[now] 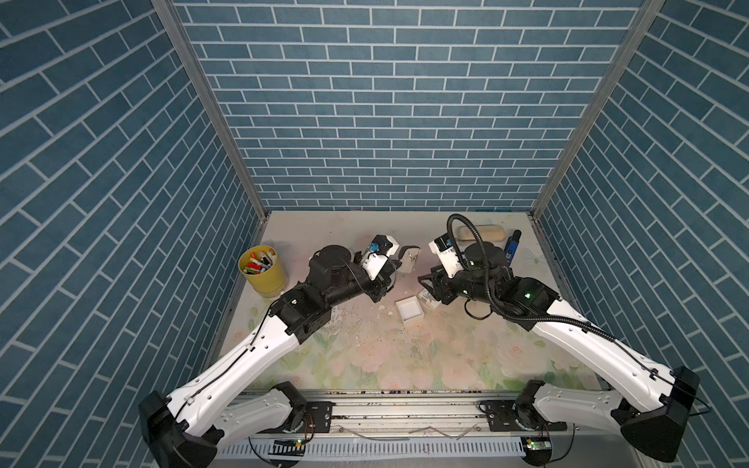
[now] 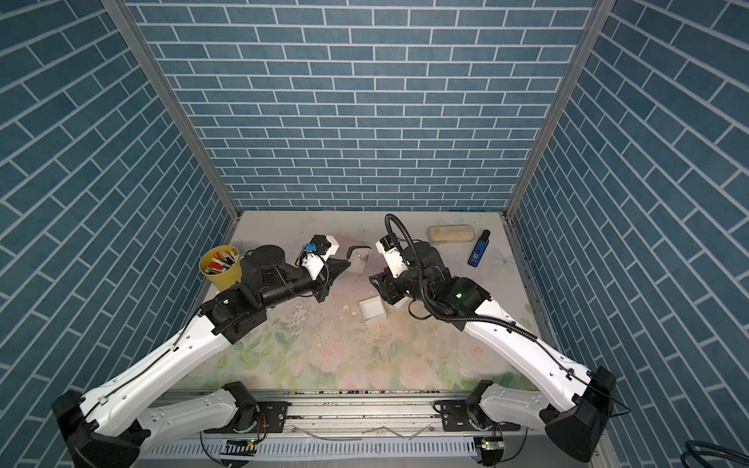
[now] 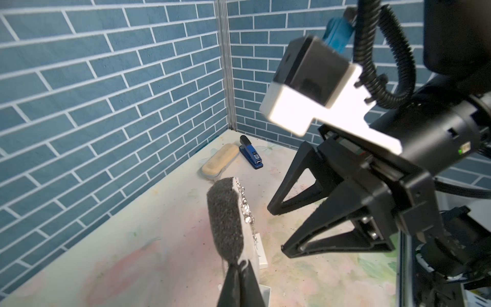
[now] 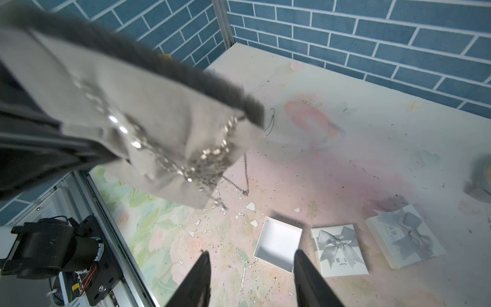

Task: Take the necklace out of the lift-off lid jewelry box
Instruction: Pick up the necklace from the inner lining.

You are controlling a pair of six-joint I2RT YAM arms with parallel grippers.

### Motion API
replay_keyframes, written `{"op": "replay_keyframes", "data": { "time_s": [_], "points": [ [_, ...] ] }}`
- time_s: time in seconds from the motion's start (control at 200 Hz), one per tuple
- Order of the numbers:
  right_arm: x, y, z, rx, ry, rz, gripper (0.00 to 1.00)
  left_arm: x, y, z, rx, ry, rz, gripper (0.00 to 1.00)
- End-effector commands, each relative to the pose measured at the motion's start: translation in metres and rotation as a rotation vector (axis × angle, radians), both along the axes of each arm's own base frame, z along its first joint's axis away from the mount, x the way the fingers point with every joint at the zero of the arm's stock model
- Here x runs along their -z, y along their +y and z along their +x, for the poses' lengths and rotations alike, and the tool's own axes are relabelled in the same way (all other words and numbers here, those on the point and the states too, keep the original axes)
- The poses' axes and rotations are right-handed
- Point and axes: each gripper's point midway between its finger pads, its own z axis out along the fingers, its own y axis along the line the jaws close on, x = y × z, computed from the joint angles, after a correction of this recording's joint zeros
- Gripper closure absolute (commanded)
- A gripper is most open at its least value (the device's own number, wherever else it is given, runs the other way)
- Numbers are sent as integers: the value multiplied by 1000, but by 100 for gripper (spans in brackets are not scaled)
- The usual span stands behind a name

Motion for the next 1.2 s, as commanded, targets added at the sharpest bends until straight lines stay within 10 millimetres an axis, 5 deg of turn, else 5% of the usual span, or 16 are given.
{"op": "replay_keyframes", "data": {
  "time_s": [0.0, 0.72, 0.905, 1.12, 1.195],
  "points": [
    [-9, 15, 3, -64, -80, 45, 43, 30, 23, 5, -97, -11, 238, 98],
    [-13, 72, 33, -134, -157, 145, 41, -5, 25, -5, -160, -139, 281, 99],
    [-17, 75, 38, -123, -191, 154, 54, -4, 25, -4, -173, -143, 298, 99],
    [-20, 67, 34, -116, -229, 159, 99, 1, 29, -1, -196, -141, 315, 99],
    [-22, 63, 32, -115, -244, 160, 100, 4, 30, 0, -207, -141, 321, 99]
  ]
}}
